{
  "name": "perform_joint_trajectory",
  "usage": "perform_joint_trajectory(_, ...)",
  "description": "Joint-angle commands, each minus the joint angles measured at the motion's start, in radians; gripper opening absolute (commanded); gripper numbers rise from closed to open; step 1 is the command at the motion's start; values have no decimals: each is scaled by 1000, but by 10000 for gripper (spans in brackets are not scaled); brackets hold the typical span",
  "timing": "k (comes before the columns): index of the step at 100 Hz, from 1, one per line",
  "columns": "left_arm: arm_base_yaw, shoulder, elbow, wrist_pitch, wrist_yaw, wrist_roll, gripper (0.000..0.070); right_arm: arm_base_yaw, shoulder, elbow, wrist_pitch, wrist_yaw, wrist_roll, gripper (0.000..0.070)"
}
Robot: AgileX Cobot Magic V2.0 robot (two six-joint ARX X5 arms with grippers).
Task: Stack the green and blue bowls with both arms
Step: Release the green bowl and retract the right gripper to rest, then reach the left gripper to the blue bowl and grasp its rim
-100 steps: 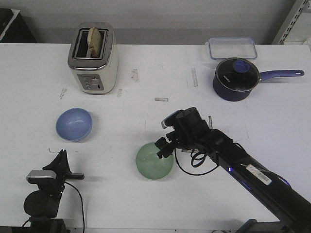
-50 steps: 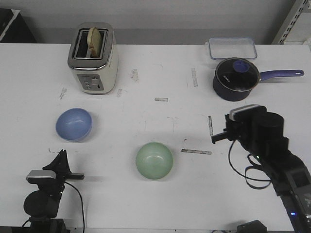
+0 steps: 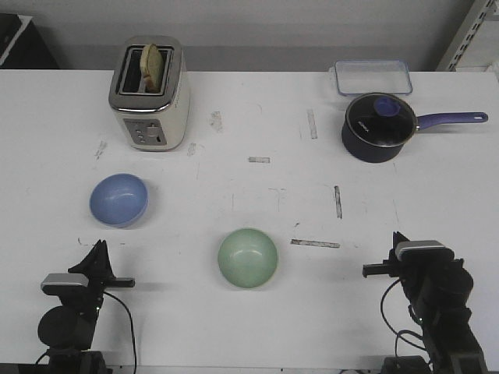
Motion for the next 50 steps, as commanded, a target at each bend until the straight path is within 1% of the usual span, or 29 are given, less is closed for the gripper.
perform_joint_trajectory(1,2,-2,3,18,-3,-14,2,-1,-26,-17,31,0,-8,0)
perform_joint_trajectory(13,2,-1,57,19,-5,-31,2,-1,-51,-27,36,0,-8,0)
perform_joint_trajectory(24,2,13,156,17,-10,-32,2,1,-50,-27,51,0,-5,0)
perform_joint_trajectory(34,2,74,307,7,-58,-32,2,2,-48,-27,56,0,-4,0)
perform_joint_trajectory(41,2,150,419,-3,-74,-31,2,2,-48,-27,56,0,-4,0)
perform_joint_trajectory(50,2,293,600,-80,-74,-33,5,2,-48,-27,55,0,-4,0)
